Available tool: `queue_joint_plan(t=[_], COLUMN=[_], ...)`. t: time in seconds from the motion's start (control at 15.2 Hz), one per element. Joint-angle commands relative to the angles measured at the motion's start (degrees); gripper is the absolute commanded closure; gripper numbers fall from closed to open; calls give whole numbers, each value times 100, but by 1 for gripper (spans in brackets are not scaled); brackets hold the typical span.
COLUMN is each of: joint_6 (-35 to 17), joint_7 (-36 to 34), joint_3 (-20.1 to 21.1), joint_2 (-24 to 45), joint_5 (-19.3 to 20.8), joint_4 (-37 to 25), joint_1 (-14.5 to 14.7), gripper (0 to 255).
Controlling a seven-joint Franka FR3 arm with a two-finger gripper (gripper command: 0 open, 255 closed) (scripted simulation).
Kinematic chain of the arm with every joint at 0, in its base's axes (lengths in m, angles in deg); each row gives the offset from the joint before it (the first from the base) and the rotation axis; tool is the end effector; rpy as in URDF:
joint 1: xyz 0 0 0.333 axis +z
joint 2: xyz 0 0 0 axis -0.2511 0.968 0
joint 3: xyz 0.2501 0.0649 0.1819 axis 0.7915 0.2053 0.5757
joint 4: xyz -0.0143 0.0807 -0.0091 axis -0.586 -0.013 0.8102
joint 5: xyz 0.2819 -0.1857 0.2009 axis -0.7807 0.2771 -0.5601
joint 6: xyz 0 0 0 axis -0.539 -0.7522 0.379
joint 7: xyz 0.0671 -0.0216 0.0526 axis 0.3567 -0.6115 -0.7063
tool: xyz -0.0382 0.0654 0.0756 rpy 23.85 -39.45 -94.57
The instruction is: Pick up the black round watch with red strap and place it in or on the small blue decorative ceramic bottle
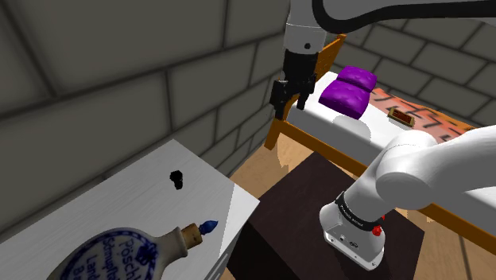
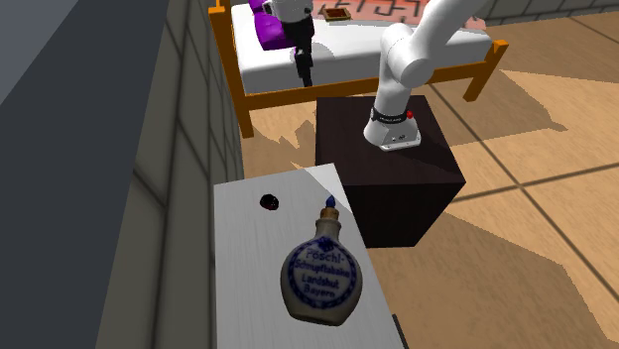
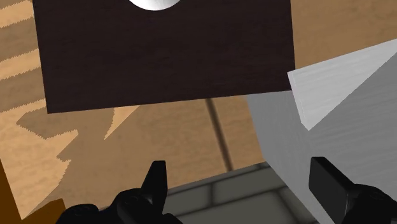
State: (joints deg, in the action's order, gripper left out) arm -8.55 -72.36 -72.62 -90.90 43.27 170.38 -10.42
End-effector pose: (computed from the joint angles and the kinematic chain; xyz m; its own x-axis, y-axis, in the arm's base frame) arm 0.3269 0.0974 0.4826 0.9786 -0.0685 -0.1941 -0.0657 -0.9976 0.0207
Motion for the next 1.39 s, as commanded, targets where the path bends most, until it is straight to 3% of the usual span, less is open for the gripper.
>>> queue_joint_plan(t=[0.0,0.66,1.32], joint_6=[-290,-1604,-2479], joint_7=[-236,-1415,-2834], joint_3=[210,1174,1733], joint_2=[290,2117,4365], joint_5=[-141,-367,368], joint_4=[-26,-659,-2017], joint_1=[72,299,612], gripper=[0,0,0])
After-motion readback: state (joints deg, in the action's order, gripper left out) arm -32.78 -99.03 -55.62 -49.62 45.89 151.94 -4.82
